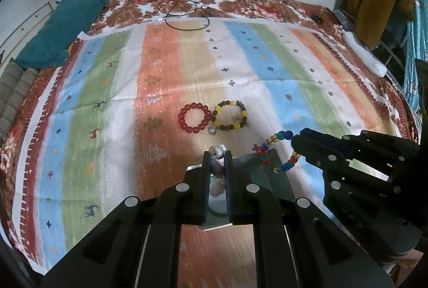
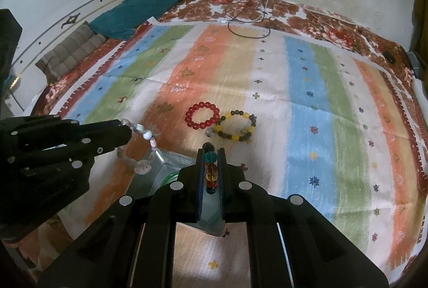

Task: Organize jewelry
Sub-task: 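Lower both bracelets into the tin and open both tools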

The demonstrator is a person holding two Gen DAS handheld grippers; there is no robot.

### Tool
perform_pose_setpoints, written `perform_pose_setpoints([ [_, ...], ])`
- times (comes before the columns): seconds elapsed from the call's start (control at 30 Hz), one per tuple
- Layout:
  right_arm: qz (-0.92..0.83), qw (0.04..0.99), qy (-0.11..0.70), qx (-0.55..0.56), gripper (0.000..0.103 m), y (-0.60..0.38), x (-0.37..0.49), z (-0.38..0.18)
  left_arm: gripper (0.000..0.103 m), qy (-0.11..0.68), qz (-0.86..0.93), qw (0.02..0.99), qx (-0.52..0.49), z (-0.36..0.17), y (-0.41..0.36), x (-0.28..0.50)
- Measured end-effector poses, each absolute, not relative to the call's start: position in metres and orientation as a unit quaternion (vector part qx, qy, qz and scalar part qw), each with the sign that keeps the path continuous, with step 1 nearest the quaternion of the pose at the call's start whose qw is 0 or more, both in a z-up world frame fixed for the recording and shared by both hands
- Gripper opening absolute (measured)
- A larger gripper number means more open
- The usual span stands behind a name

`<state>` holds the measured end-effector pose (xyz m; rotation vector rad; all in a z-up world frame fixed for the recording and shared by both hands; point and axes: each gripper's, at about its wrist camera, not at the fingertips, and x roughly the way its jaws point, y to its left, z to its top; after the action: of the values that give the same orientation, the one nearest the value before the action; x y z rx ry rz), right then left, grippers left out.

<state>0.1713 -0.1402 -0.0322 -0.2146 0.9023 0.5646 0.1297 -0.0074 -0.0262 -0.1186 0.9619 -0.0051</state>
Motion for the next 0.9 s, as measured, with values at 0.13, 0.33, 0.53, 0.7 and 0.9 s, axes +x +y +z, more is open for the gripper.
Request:
perform_pose_setpoints([
  [0.13,0.265,0.854,0.435,-0.102,0.010,-0.140,0.172,-0.034,0.009,0.470,-0.004,0.880,-0.059,-0.028,-0.008,0.131],
  [0.33,0.245,0.851,0.455,-0.092,0.028,-0.146,0.181,-0.040,0.016,0.484,0.017,0.871,-0.075,-0.034,0.002,0.135],
  [0.53,0.230,0.850,0.467,-0.086,0.034,-0.152,0.190,-0.044,0.027,0.487,0.033,0.868,-0.087,-0.036,0.015,0.137],
  [0.7,0.222,0.848,0.474,-0.083,0.039,-0.153,0.201,-0.047,0.034,0.495,0.047,0.863,-0.093,-0.041,0.025,0.143],
  [0.9,0.210,0.844,0.485,-0.091,0.050,-0.149,0.220,-0.053,0.044,0.503,0.056,0.858,-0.086,-0.047,0.029,0.155],
])
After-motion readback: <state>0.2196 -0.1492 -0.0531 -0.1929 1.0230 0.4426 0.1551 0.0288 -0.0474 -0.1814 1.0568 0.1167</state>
